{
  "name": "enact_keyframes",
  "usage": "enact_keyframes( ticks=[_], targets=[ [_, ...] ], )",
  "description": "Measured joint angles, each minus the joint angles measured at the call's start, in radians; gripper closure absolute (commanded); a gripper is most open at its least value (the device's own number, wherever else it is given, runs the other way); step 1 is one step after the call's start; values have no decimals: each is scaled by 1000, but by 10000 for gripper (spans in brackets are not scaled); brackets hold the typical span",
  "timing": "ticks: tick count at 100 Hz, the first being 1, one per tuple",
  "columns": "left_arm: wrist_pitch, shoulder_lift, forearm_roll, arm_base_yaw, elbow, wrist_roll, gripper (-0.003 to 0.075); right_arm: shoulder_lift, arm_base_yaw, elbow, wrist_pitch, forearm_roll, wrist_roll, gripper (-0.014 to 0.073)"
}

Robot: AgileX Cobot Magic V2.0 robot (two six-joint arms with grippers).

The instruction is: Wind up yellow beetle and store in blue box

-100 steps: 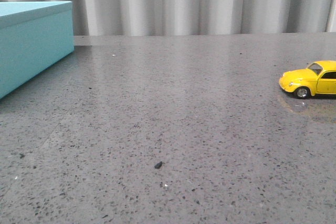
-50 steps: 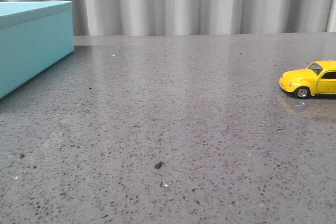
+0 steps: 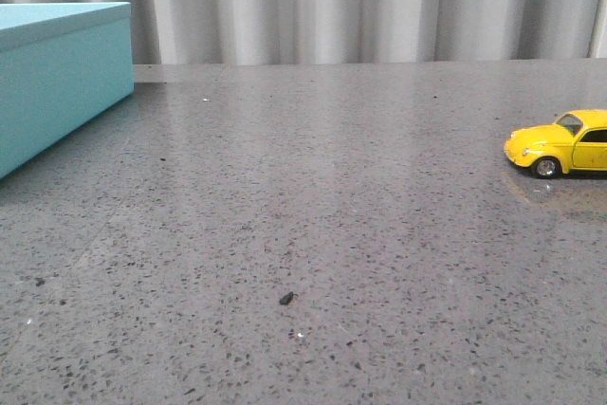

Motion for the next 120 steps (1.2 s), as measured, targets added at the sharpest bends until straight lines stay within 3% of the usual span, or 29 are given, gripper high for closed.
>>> enact_keyframes(
  ticks=[120],
  targets=[
    [14, 0, -22, 0, 0, 0, 741, 0, 0, 0, 2, 0, 0, 655]
  ],
)
